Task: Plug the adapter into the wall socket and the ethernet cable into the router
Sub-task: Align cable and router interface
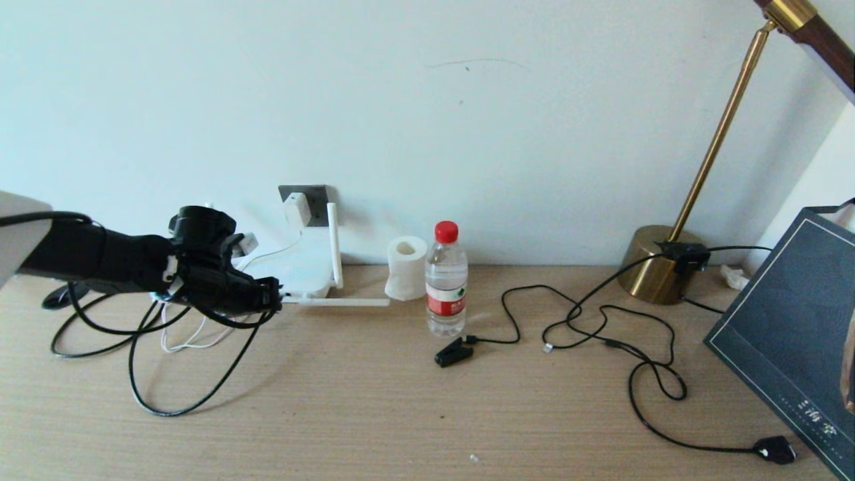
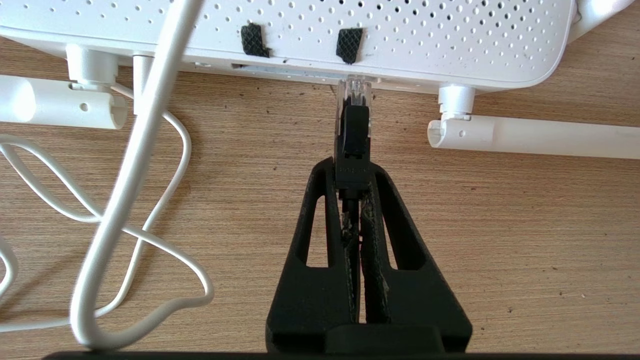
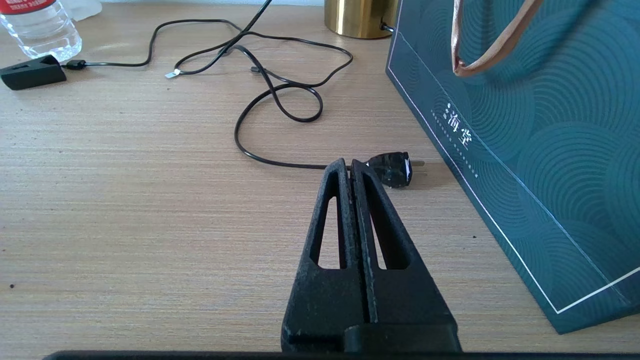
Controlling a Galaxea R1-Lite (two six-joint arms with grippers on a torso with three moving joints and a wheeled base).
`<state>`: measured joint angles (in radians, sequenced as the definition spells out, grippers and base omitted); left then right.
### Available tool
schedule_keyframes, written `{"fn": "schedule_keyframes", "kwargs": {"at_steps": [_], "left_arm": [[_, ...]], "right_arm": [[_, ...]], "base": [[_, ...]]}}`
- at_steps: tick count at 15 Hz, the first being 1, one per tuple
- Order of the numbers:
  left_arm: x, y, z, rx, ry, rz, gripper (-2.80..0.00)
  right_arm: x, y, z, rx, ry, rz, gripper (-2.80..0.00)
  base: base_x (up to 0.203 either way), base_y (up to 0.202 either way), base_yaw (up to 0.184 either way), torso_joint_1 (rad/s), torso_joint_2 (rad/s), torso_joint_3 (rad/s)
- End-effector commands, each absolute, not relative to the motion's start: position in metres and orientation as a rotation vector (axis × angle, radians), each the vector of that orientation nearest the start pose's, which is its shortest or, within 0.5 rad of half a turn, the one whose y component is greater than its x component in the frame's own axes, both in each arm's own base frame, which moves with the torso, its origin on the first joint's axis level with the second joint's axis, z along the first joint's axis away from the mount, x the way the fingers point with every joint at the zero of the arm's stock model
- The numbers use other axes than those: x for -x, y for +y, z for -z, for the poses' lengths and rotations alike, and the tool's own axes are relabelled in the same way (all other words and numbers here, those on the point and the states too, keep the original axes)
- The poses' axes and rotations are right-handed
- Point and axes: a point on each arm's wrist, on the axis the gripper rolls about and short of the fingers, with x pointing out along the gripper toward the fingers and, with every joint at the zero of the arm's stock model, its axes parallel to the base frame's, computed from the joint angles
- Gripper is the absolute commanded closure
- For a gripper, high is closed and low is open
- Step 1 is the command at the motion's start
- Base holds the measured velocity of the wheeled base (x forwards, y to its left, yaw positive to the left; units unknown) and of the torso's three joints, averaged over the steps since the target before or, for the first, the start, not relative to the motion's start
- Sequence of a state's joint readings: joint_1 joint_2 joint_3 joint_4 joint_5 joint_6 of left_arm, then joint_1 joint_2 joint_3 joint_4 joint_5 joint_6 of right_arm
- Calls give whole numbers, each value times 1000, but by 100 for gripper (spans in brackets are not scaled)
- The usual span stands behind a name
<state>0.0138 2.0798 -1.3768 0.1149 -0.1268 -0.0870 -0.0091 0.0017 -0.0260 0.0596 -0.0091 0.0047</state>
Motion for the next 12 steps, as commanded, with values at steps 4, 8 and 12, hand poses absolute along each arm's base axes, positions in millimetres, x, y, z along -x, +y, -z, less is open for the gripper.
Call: {"fn": "schedule_keyframes", "kwargs": {"at_steps": [4, 8, 12], "left_arm": [[-399, 3, -134, 139, 813, 71, 0], [-401, 3, -135, 138, 807, 71, 0], [-401, 5, -135, 140, 806, 68, 0]], "right_arm": [[25, 0, -77, -5, 37, 18, 0], [25, 0, -77, -5, 37, 19, 0], [25, 0, -77, -5, 37, 18, 0]], "base": [[0, 0, 0, 0, 0, 0], [0, 0, 0, 0, 0, 0], [0, 0, 0, 0, 0, 0]]}}
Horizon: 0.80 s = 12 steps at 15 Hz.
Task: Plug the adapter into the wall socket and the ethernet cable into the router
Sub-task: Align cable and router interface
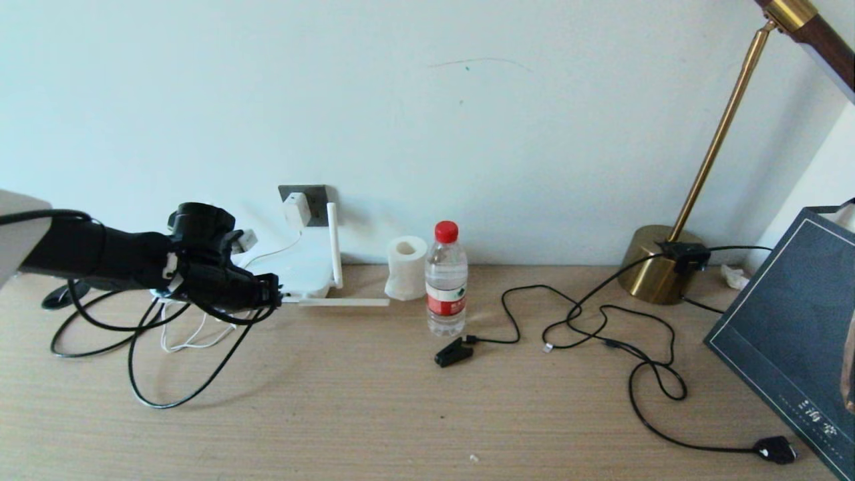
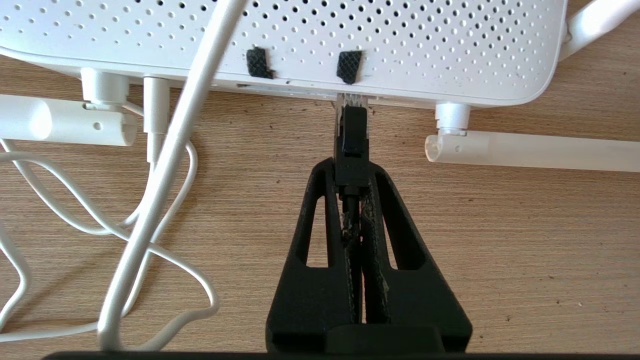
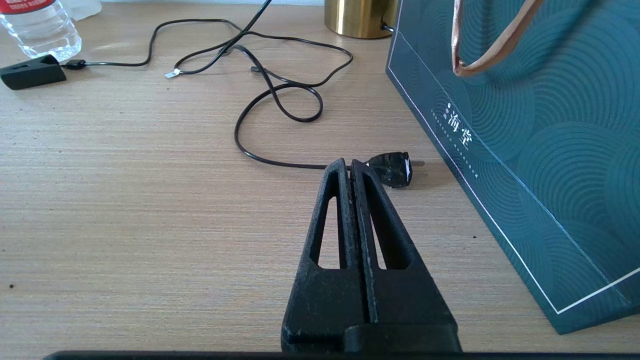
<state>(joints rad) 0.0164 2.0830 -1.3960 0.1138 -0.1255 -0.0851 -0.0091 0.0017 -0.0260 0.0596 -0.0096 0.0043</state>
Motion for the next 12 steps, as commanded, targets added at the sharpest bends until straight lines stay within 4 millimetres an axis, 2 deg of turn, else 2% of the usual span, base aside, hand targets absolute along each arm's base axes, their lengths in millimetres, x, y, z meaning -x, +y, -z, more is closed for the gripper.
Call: {"fn": "schedule_keyframes", "kwargs": {"at_steps": [1, 12], "left_arm": [[-402, 5, -134, 140, 807, 67, 0], [-402, 5, -132, 141, 812, 67, 0]], "right_arm": [[25, 0, -77, -5, 37, 18, 0], [25, 0, -77, -5, 37, 18, 0]], "base": [[0, 0, 0, 0, 0, 0], [0, 0, 0, 0, 0, 0]]}}
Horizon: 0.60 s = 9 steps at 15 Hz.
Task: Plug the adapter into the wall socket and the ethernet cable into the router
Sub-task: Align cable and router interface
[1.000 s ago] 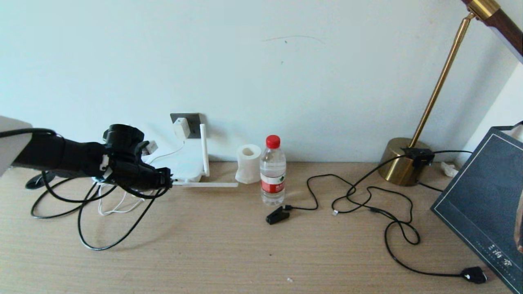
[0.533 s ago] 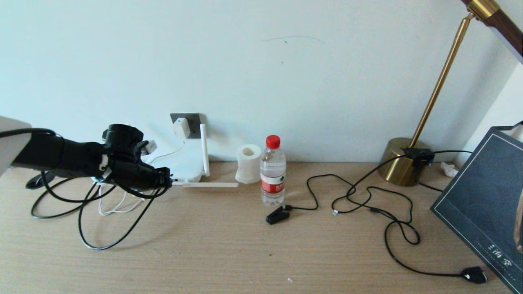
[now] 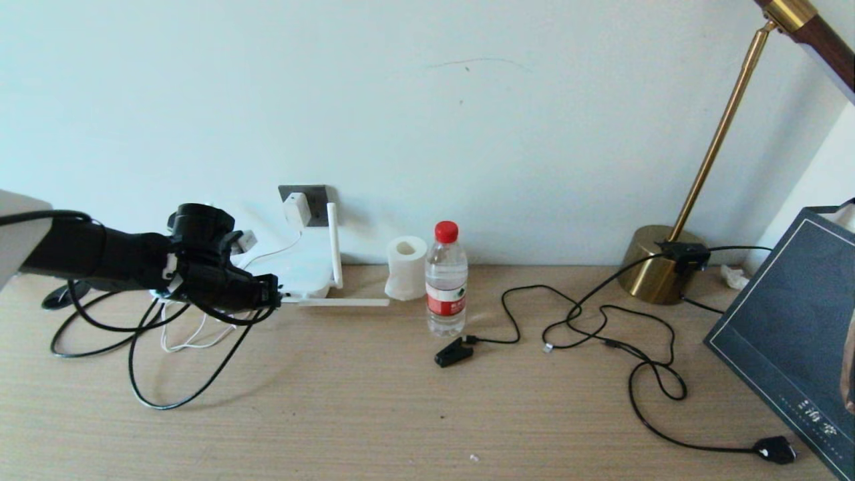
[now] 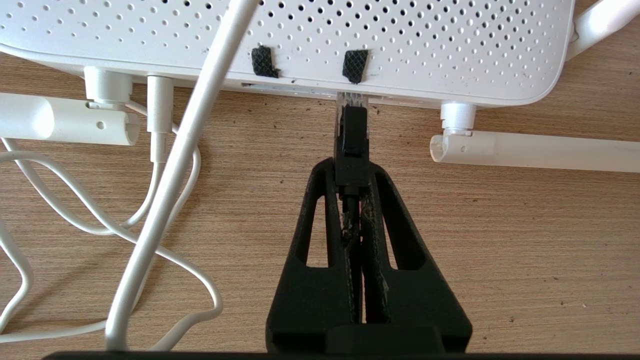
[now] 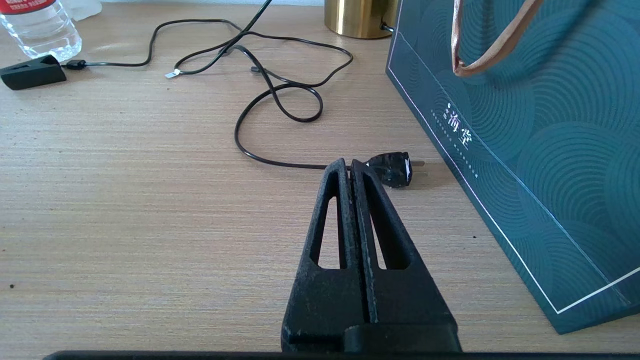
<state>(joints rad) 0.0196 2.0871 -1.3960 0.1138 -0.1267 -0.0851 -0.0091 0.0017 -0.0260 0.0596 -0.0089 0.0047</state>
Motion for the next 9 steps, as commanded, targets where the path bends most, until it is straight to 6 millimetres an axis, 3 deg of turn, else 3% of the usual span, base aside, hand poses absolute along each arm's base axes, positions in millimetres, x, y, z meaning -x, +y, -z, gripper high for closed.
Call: {"fn": "schedule_keyframes", "kwargs": {"at_steps": [1, 9], "left_arm": [[-402, 5, -132, 141, 814, 67, 0], [-406, 6, -135, 139, 801, 65, 0]], "right_arm": [[25, 0, -77, -5, 37, 18, 0], [25, 0, -77, -5, 37, 18, 0]], "base": [[0, 0, 0, 0, 0, 0], [0, 0, 0, 0, 0, 0]]}}
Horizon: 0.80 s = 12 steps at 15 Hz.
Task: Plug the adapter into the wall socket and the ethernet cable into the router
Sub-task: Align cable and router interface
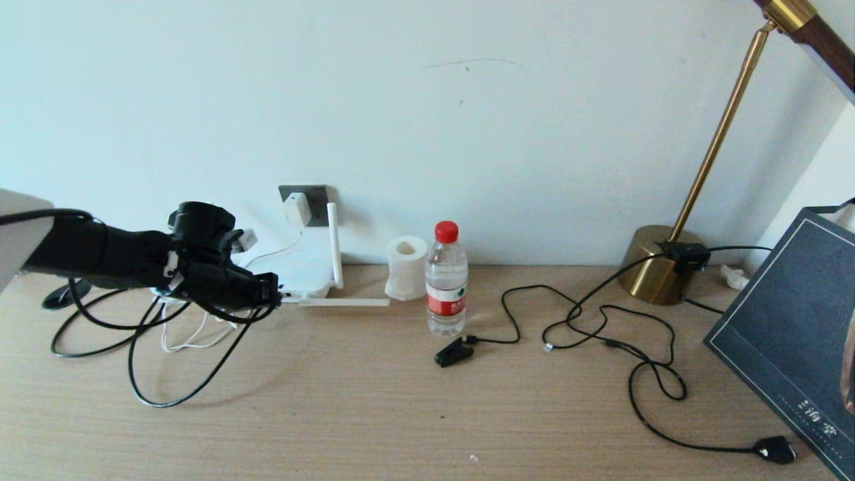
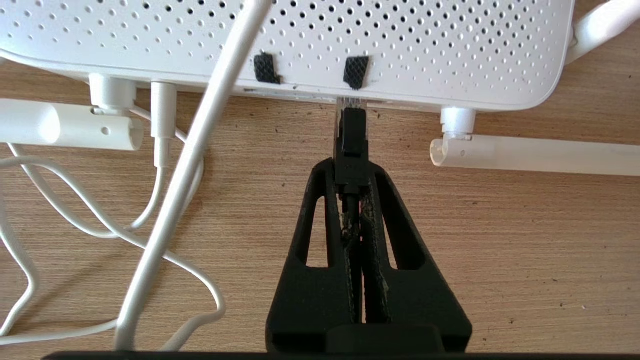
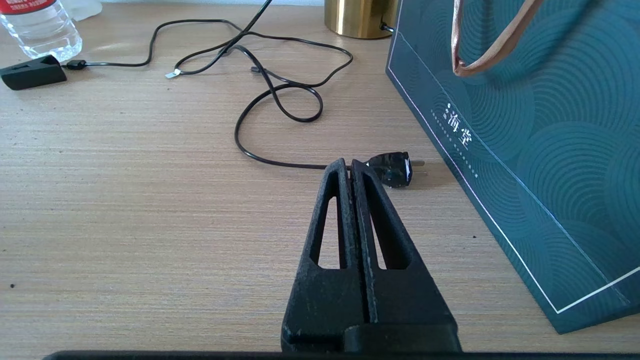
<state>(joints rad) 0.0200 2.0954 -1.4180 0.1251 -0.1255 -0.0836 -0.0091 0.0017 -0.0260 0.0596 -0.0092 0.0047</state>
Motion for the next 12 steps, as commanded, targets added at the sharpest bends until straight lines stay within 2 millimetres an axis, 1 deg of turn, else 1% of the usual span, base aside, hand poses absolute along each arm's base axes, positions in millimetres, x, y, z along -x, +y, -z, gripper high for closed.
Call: {"fn": "schedule_keyframes", "kwargs": {"at_steps": [1, 12], "left_arm": [[-407, 6, -134, 139, 804, 65, 0], [-408, 8, -129, 140, 813, 59, 0]], "right_arm": [[25, 0, -77, -5, 37, 18, 0], [25, 0, -77, -5, 37, 18, 0]], "base": [[0, 0, 0, 0, 0, 0], [0, 0, 0, 0, 0, 0]]}}
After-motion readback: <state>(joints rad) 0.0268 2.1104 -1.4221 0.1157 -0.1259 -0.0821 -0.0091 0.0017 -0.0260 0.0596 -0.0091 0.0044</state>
